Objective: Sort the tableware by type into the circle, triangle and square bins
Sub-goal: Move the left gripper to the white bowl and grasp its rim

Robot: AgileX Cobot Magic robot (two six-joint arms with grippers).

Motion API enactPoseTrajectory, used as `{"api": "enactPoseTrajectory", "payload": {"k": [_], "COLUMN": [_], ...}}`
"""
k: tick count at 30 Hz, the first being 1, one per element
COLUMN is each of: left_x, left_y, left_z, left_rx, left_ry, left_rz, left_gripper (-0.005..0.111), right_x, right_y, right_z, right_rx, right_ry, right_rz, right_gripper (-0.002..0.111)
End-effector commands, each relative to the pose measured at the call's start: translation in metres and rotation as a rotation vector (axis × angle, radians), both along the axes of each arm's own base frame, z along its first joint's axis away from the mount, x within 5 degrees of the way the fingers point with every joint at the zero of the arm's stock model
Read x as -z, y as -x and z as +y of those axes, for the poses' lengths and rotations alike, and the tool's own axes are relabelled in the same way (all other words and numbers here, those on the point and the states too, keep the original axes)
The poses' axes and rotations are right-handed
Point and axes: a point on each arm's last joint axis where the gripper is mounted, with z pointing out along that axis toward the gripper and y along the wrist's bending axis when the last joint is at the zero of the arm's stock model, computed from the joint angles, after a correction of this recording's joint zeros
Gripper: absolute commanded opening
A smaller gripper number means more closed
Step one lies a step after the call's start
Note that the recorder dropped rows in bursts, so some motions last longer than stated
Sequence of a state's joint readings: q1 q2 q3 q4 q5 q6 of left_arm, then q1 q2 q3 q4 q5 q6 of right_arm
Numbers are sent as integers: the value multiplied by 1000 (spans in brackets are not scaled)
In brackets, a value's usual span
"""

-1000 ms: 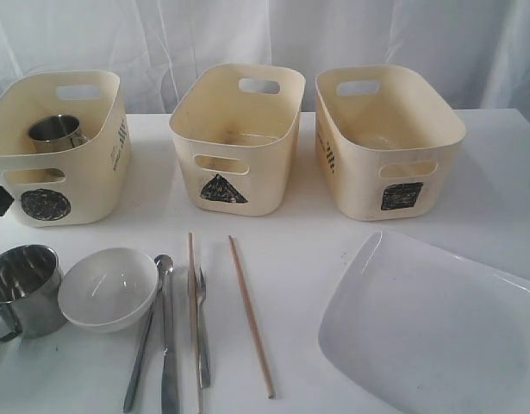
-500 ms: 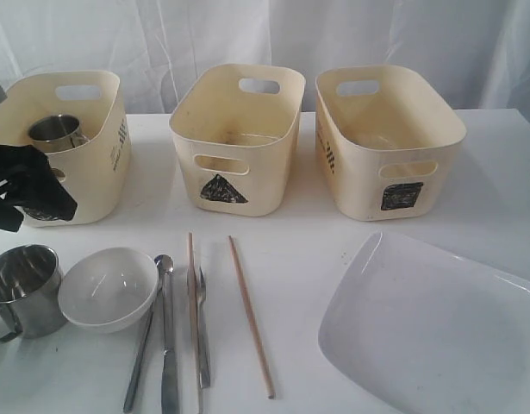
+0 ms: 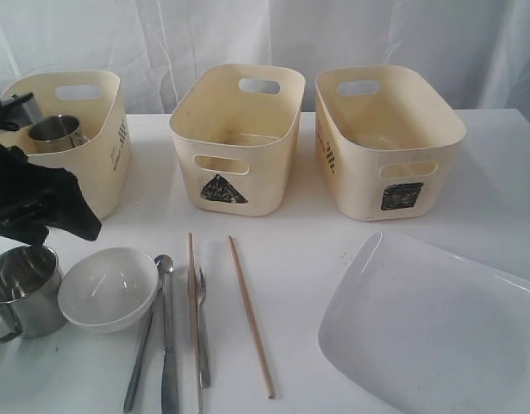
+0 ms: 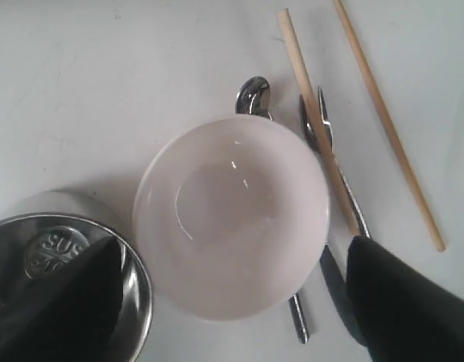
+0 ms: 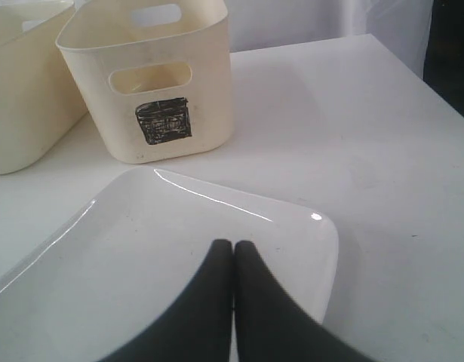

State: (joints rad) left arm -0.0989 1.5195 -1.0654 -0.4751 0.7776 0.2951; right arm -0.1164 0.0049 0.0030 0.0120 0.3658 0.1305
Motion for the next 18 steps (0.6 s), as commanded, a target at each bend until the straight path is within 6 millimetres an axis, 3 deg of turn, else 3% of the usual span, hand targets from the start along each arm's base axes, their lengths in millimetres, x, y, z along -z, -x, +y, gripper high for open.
{"api": "enactPoseTrajectory", "payload": {"k": [1, 11, 18], "left_x": [16, 23, 41], "left_y": [-2, -4, -8], "left_z": [-3, 2, 1], "left_rx": [-8, -27, -70], "left_ry": [-76, -132, -121], "left_rz": [48, 74, 95], "left_gripper": [81, 78, 78], "right_x": [-3, -3, -3], "right_y": [0, 0, 0], "right_z": [0, 0, 0], "right_rx": [-4, -4, -4], "right_ry": [3, 3, 3], "right_rz": [-23, -23, -23], "right_gripper": [0, 0, 0]}}
